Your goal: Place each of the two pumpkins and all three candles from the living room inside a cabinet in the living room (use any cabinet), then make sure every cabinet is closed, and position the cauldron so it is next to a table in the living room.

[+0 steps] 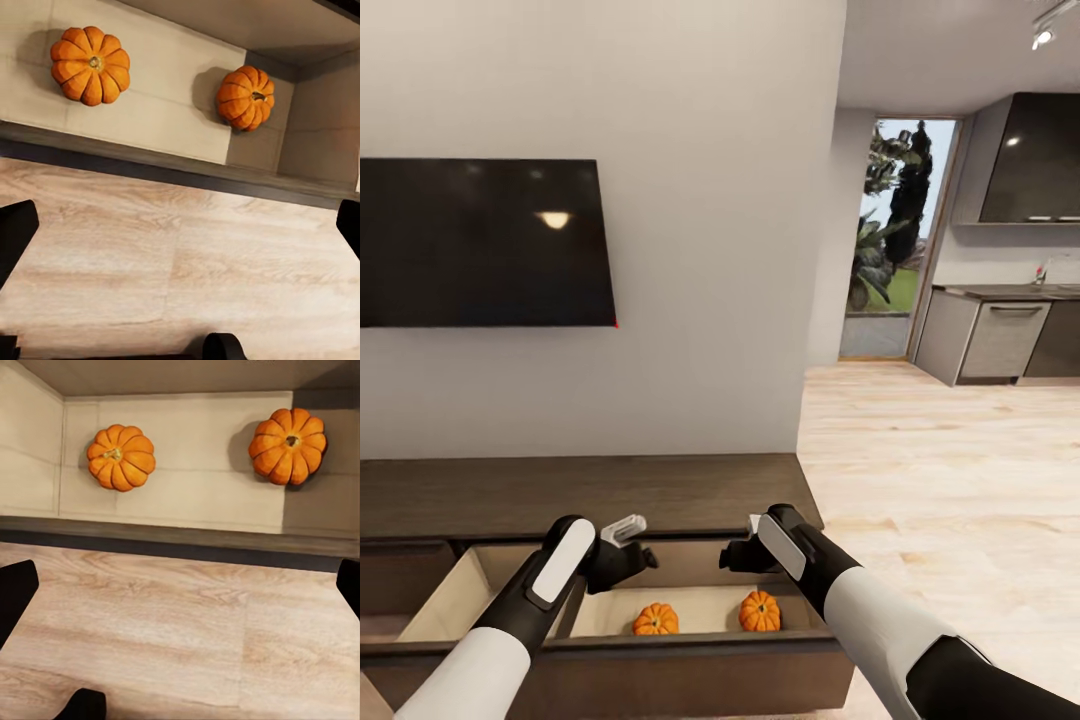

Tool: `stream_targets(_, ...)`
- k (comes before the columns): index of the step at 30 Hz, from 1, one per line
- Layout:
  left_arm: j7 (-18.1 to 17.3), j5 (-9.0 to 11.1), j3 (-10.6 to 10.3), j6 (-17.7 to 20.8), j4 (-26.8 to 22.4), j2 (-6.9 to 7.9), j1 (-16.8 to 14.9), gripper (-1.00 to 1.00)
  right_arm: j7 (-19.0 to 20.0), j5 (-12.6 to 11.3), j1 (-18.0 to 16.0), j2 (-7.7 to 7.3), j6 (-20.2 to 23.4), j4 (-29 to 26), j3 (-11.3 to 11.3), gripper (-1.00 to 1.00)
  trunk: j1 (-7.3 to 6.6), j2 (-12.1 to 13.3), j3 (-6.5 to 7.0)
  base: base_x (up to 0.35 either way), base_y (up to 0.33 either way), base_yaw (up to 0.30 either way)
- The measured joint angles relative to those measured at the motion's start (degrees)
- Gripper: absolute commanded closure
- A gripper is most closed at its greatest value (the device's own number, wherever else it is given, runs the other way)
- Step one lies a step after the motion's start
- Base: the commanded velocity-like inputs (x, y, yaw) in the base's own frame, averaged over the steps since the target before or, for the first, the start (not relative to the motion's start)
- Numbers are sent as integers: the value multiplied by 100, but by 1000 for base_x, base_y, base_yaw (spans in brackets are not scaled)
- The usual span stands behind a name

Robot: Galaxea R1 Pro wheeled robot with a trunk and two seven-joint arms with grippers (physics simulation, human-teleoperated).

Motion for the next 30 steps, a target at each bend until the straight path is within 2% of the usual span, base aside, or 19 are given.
stream_targets(5, 627, 2, 1, -1, -41, -31, 0, -100, -1, 0, 0, 0, -4, 0, -2, -100, -110, 201, 90, -3, 1, 0)
stream_targets(8, 819, 6, -6, -1, -53, -46, 1, -100, -1, 0, 0, 0, -4, 0, 2, -100, -176, 321, 144, -15, 0, 0)
stream_targets(19, 891, 3, -18, -2, -58, -66, 2, -100, 3, 0, 0, 0, -12, 0, 3, -100, -415, 762, 341, -255, 0, 0)
stream_targets(25, 892, 2, -29, -2, -58, -78, 2, -100, 7, 0, 0, 0, -13, 0, 4, -100, -549, 1003, 449, -58, 0, 0)
stream_targets(30, 891, 7, -154, -2, -58, -72, 2, -100, 0, 0, 0, 0, -12, 0, 3, -100, -656, 1204, 539, -207, 0, 0)
